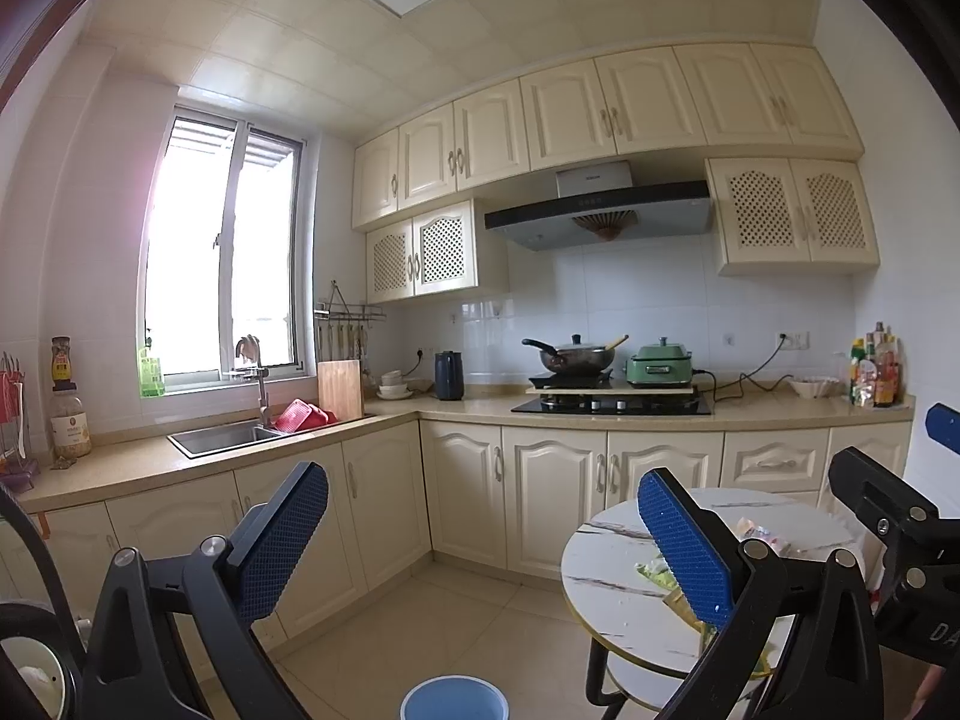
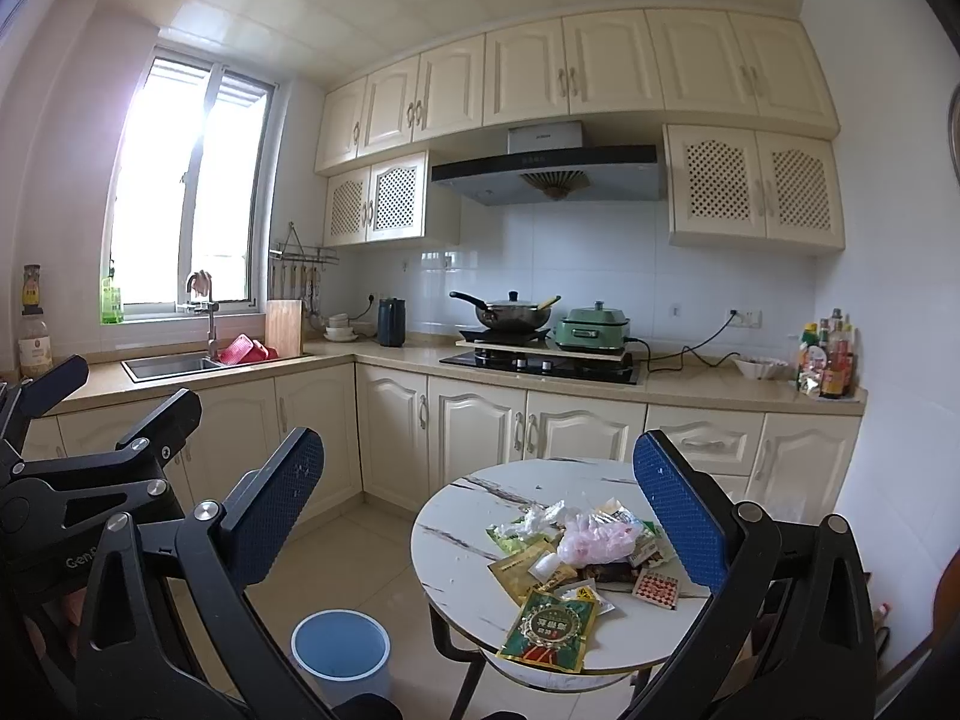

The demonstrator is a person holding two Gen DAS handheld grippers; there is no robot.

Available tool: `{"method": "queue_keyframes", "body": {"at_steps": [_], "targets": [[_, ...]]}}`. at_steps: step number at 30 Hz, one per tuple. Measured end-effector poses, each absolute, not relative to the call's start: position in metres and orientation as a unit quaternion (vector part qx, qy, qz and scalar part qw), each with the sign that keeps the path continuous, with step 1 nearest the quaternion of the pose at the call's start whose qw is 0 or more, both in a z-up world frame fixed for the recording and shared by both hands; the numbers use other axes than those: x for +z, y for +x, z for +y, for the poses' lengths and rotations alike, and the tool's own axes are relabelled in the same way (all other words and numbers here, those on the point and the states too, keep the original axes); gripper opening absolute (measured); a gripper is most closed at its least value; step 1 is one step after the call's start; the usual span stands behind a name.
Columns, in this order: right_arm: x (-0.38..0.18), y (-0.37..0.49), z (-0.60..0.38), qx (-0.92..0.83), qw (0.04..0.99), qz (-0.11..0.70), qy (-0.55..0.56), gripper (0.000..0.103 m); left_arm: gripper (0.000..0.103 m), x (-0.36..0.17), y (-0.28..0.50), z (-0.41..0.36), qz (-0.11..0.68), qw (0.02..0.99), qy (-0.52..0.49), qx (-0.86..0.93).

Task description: Collect trash

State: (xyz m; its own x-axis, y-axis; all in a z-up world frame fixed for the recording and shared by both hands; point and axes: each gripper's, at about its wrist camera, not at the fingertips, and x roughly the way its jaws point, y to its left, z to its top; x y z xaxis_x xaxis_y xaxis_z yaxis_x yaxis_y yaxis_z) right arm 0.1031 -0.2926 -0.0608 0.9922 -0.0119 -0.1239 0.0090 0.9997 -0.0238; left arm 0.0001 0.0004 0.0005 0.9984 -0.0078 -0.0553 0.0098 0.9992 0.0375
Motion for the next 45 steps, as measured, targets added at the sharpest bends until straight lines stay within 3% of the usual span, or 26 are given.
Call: {"method": "queue_keyframes", "body": {"at_steps": [25, 41, 45], "targets": [[-0.076, 0.114, -0.334, -0.034, 0.996, 0.084, 0.014, 0.103, 0.102, -0.029, 0.04, -0.031, 0.056, 0.998, 0.03, -0.023], [-0.238, 0.18, -0.499, -0.145, 0.942, 0.284, 0.103, 0.103, 0.102, -0.161, 0.179, -0.182, 0.312, 0.921, 0.108, -0.208], [-0.263, 0.182, -0.518, -0.14, 0.935, 0.303, 0.12, 0.103, 0.102, -0.167, 0.212, -0.208, 0.36, 0.898, 0.11, -0.225]]}}
